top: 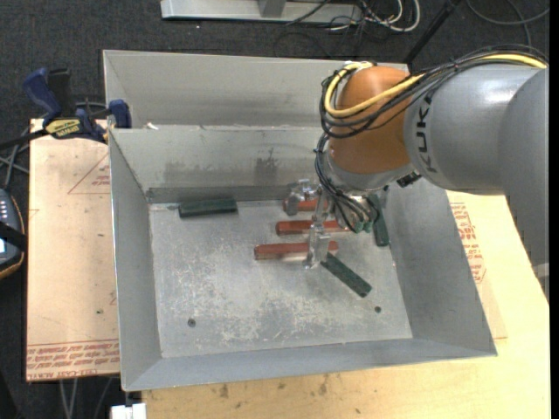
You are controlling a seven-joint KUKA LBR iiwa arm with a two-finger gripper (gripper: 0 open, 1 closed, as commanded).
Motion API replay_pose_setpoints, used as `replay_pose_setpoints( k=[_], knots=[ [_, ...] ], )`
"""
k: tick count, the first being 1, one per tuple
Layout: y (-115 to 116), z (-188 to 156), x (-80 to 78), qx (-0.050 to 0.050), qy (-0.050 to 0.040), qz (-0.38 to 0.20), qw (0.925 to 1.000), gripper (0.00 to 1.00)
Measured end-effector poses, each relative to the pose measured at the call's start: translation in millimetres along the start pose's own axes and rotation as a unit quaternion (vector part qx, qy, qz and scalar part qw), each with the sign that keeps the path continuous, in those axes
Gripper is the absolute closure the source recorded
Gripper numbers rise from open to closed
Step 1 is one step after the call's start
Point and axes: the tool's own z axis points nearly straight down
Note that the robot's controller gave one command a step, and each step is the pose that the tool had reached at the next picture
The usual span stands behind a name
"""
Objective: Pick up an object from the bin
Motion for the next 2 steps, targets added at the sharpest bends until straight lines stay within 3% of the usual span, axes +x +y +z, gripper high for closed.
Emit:
replay_pose_setpoints(
  k=[1, 2],
  knots=[
    [-3.1, -21.5, -0.8, 0.0, -0.004, 0.021, 0.9998, 0.0],
    [5.6, 45.6, 4.9, 0.0, -0.0031, 0.093, 0.9957, 0.0]
  ],
)
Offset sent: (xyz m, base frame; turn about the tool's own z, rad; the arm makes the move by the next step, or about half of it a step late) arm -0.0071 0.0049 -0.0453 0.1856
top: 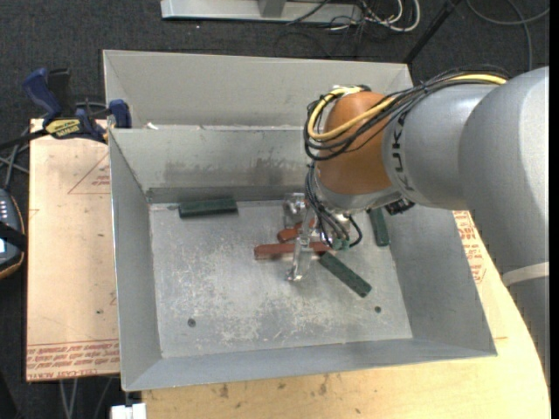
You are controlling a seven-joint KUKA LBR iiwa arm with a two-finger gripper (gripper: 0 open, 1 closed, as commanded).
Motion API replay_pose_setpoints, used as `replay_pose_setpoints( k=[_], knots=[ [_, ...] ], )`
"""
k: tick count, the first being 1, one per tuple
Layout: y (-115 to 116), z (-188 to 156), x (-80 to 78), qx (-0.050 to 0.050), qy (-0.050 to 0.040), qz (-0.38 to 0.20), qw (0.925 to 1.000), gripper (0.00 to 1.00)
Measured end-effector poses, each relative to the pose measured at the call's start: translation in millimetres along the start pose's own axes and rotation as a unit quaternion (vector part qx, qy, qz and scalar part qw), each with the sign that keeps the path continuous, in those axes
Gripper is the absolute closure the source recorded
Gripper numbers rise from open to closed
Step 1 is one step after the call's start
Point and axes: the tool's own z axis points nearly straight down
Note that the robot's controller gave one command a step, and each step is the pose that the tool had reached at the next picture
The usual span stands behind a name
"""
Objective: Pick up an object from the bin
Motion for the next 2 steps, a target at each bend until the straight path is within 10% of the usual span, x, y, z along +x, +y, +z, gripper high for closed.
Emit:
replay_pose_setpoints(
  k=[1, 2],
  knots=[
    [-12.0, -3.6, 2.2, -0.001, -0.0006, -0.031, 0.9995, 1.0],
    [-12.0, -3.6, 2.1, -0.001, -0.0006, -0.031, 0.9995, 1.0]
  ],
)
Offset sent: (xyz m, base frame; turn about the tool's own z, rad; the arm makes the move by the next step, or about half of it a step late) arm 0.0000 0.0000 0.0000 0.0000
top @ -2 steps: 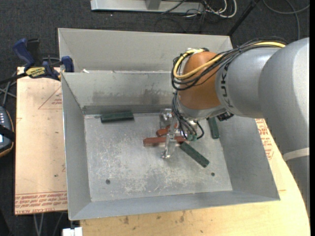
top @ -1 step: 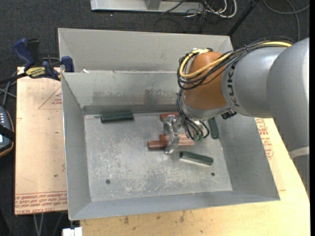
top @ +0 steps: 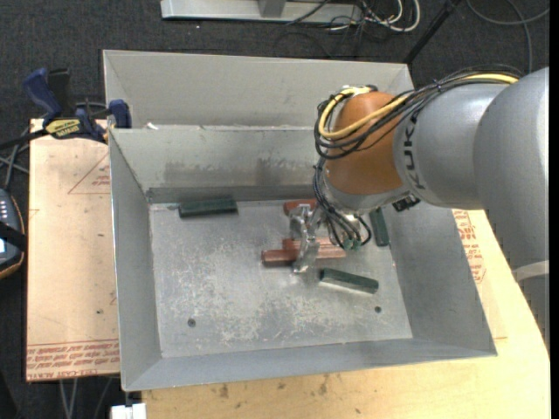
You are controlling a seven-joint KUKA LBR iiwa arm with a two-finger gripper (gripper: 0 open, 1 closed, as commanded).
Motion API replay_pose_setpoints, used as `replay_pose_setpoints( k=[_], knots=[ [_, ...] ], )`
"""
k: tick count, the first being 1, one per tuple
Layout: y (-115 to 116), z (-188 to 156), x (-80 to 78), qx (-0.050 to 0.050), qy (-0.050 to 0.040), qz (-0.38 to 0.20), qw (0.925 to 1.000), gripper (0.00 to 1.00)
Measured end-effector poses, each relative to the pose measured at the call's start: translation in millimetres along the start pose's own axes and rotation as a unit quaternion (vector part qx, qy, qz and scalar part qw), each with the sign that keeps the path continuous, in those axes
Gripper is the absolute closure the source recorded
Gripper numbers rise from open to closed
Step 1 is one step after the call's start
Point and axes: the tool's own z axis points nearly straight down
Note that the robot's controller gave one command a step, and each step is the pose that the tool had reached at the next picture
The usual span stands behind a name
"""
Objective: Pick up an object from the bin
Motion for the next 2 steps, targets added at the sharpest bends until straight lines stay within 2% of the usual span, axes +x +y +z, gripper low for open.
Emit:
replay_pose_setpoints(
  k=[2],
  knots=[
    [0.1, -6.5, 0.5, 0.001, 0.001, 0.0, 1.0, 1.0]
  ],
)
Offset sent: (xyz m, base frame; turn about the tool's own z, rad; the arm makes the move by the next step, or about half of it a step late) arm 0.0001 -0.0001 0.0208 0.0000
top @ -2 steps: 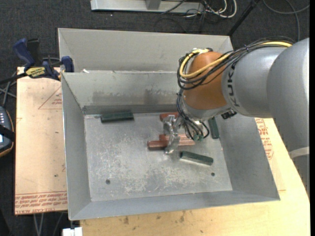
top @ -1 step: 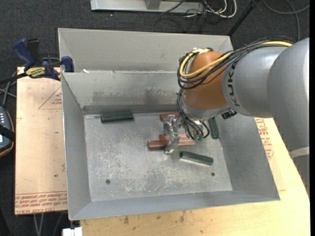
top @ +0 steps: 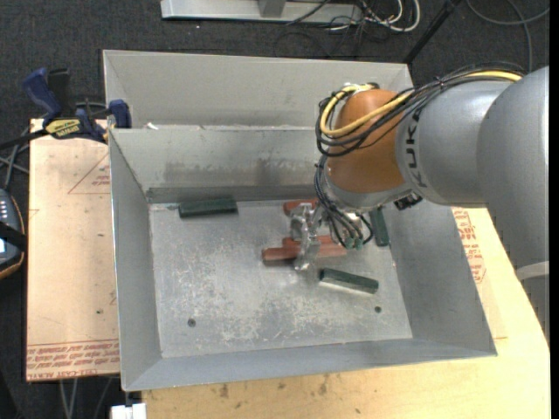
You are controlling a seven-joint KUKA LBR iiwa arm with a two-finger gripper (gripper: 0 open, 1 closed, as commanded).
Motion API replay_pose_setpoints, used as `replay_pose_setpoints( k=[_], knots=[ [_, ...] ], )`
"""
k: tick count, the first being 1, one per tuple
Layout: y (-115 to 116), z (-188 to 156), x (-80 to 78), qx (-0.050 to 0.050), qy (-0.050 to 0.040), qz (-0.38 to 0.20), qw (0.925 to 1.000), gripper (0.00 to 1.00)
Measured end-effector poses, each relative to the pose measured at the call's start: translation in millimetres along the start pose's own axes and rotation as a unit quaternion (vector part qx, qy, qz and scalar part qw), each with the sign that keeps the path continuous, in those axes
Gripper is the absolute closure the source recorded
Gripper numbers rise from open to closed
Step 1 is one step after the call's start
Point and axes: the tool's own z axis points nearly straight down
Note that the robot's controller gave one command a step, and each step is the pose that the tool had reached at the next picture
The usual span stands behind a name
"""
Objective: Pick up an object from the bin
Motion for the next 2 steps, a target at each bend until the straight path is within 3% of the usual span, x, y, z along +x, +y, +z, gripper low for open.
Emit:
replay_pose_setpoints(
  k=[2],
  knots=[
    [0.0, -30.7, 1.4, 0.001, 0.0029, 0.0, 1.0, 1.0]
  ],
)
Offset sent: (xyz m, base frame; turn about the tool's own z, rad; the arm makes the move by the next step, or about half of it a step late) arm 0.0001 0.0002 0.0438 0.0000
